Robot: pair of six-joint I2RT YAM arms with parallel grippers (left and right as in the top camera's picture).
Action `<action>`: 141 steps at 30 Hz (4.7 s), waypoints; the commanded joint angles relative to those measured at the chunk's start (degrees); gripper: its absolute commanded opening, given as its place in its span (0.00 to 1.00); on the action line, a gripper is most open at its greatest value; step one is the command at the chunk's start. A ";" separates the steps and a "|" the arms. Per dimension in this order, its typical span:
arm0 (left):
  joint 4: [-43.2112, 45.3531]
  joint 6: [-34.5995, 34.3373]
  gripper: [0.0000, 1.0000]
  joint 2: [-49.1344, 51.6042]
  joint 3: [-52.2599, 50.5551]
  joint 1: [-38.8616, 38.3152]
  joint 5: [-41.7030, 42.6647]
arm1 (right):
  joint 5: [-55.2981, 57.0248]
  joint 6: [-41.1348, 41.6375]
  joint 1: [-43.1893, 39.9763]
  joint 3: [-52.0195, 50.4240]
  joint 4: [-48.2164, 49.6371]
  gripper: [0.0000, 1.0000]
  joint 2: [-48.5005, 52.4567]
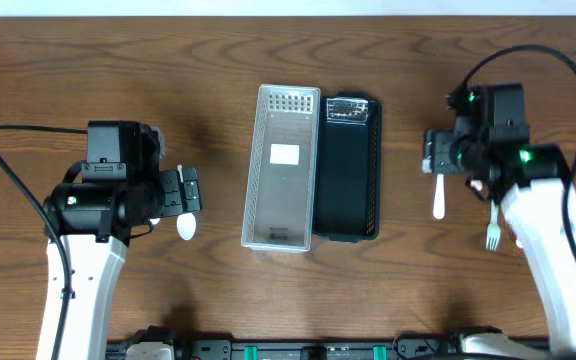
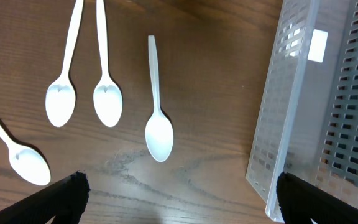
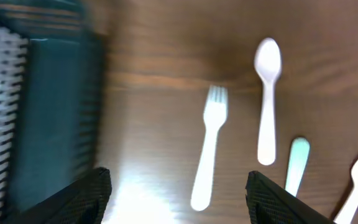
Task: Pack container
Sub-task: 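Move right gripper over the white fork and grasp it, then carry the fork into the dark basket and release it, then lower right gripper onto the white spoon and grasp it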
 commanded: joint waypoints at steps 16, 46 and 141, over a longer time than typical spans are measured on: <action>-0.15 -0.02 0.98 0.17 1.22 -0.20 -0.28 | 0.02 0.28 -4.76 0.33 14.40 0.82 26.99; 0.72 -0.04 0.98 0.17 1.22 -0.20 -0.26 | -2.34 0.26 -8.41 0.31 15.98 0.49 34.58; 0.72 -0.02 0.98 0.17 1.16 -0.20 -0.26 | 1.25 -10.49 -13.81 31.85 -9.16 0.83 31.89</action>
